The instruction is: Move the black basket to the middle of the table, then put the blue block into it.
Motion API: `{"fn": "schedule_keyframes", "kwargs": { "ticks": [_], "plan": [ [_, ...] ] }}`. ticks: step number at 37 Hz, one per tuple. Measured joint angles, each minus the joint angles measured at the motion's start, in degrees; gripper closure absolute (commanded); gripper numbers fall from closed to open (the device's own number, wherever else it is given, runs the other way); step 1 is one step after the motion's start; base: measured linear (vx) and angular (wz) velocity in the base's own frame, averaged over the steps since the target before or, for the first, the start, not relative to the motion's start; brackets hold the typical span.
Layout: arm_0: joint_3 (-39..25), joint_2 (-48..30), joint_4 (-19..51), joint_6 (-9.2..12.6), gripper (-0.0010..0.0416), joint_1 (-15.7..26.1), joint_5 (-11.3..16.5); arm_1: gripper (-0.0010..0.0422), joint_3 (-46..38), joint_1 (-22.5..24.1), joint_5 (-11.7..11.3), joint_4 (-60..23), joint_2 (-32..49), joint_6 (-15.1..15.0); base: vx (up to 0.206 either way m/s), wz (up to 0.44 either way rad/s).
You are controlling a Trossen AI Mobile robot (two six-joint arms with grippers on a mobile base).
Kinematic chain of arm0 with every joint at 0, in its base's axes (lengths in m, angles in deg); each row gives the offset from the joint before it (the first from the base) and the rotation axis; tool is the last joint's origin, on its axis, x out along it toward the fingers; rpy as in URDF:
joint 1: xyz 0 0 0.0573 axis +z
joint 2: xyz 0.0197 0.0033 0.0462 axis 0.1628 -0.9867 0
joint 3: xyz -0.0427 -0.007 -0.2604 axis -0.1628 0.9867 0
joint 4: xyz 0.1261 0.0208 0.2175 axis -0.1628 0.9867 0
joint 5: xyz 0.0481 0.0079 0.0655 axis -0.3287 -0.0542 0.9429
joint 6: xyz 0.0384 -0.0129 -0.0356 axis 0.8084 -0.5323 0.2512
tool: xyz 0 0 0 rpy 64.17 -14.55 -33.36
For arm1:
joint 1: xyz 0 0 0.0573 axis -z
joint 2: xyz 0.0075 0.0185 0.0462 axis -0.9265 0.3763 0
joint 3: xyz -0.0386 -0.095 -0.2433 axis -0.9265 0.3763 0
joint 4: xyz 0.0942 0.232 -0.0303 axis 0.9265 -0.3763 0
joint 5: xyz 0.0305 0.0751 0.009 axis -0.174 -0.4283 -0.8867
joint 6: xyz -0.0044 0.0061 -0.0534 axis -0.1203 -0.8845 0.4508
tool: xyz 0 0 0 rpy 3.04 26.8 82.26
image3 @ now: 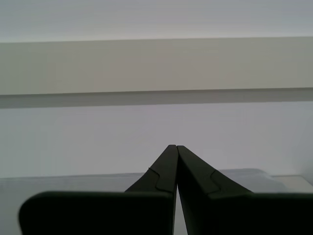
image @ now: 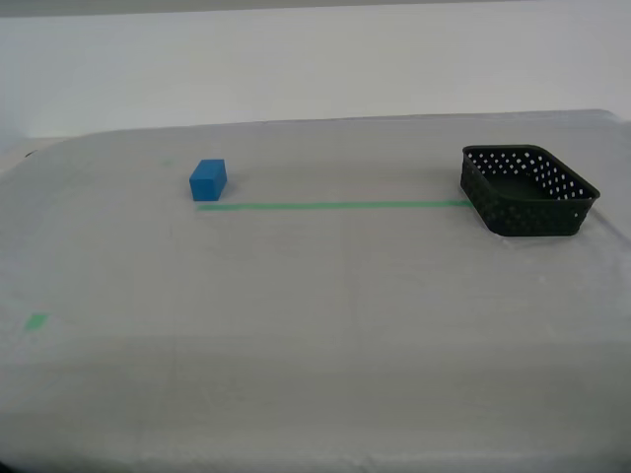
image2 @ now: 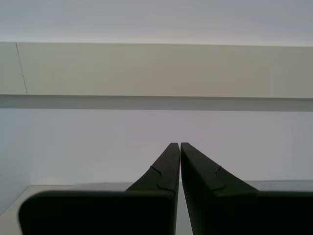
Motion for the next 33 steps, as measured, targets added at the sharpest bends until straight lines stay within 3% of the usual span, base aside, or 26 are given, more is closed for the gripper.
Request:
{"fn": "schedule_keyframes", "kwargs": {
  "ticks": [8, 21, 33],
  "plan": [
    [-3.85, 0.00, 7.82, 0.24, 0.0407, -0.04, 0.00, 0.0412, 0.00, 0.00, 0.00, 0.00, 0.00, 0.00, 0.000, 0.000],
    [-13.73, -0.20, 30.47, 1.16, 0.0407, 0.02, 0.00, 0.0412, 0.00, 0.00, 0.00, 0.00, 0.00, 0.00, 0.000, 0.000],
    [-23.65, -2.47, 46.56, 1.18, 0.0407, 0.00, 0.02, 0.0412, 0.00, 0.00, 0.00, 0.00, 0.00, 0.00, 0.000, 0.000]
  ]
}}
